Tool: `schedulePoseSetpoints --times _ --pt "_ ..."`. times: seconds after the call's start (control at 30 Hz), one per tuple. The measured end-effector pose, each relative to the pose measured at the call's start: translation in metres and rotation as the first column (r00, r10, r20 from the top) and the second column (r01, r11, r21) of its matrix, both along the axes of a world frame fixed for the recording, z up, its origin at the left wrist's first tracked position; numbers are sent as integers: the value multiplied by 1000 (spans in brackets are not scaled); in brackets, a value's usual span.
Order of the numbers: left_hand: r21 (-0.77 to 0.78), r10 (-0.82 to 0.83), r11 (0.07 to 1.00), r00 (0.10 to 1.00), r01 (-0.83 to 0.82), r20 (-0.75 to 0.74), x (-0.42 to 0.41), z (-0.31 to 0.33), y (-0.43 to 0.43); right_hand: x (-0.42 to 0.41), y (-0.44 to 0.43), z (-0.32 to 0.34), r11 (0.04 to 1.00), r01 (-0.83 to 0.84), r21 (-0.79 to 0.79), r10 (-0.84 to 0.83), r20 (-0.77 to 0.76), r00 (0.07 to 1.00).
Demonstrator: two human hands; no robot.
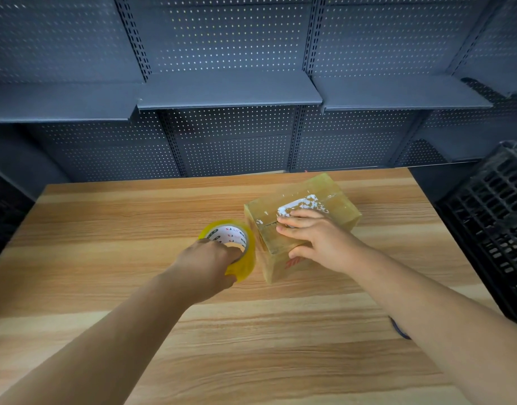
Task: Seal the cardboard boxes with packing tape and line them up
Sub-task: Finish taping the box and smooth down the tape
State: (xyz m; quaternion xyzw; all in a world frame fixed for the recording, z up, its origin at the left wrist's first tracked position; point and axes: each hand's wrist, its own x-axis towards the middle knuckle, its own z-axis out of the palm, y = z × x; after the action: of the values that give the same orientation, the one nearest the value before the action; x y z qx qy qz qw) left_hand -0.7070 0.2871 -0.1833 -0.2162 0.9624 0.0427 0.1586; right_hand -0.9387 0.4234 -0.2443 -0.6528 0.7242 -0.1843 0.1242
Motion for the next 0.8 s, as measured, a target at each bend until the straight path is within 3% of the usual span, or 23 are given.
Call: schedulePoseSetpoints --times 0.53,0.8 --pt "-16 178 984 984 -177 14 -7 4 4 1 2 -7 1000 17 -22 -17 17 1000" --pt "-54 81 995 997 -80 17 -6 2 9 -7 10 1 998 -52 20 51 37 998"
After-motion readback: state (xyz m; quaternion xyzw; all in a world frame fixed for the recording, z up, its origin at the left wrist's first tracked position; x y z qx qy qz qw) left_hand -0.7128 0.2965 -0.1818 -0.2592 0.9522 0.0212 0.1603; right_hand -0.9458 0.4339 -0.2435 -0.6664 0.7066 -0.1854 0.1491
